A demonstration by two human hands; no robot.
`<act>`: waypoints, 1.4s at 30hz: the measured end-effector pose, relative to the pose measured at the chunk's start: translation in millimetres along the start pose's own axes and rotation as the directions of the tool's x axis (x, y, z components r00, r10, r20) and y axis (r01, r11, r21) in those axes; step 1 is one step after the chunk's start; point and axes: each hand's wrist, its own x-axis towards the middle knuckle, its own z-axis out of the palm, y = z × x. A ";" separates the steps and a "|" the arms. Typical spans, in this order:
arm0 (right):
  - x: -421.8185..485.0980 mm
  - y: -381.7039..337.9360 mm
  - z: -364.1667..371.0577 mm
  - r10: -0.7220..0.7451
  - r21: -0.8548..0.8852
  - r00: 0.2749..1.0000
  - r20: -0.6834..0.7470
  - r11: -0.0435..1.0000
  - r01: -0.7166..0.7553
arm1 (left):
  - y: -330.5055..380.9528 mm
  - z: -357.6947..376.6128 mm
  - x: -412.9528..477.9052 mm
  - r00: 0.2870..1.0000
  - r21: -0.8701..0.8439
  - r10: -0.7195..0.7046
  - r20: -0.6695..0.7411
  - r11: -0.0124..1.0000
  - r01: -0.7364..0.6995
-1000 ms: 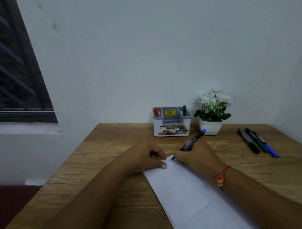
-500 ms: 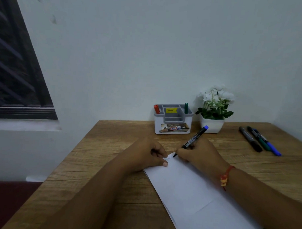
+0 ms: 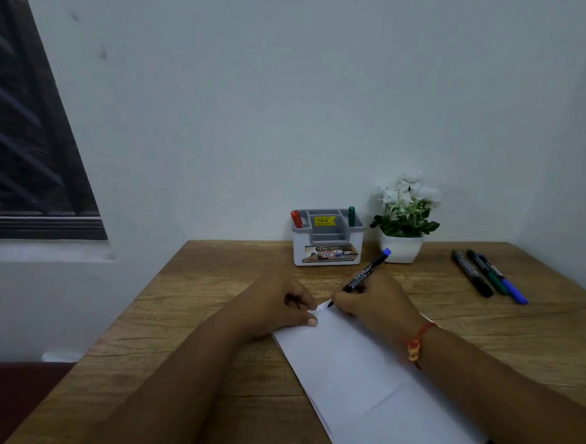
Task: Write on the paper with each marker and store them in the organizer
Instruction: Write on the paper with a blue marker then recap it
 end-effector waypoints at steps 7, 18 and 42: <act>1.5 2.7 1.7 -0.012 -0.008 1.000 -0.017 1.000 0.012 | 1.8 -0.4 0.4 1.000 0.005 -0.003 0.000 1.000 0.003; 7.1 4.4 -5.0 0.073 0.151 0.997 0.011 0.986 -0.074 | 0.6 -0.1 -0.2 1.000 -0.010 -0.013 -0.006 1.000 0.013; 5.3 4.2 -3.1 0.032 -0.076 0.999 0.006 0.997 -0.032 | 1.1 -0.1 0.3 1.000 -0.003 -0.022 0.002 1.000 0.022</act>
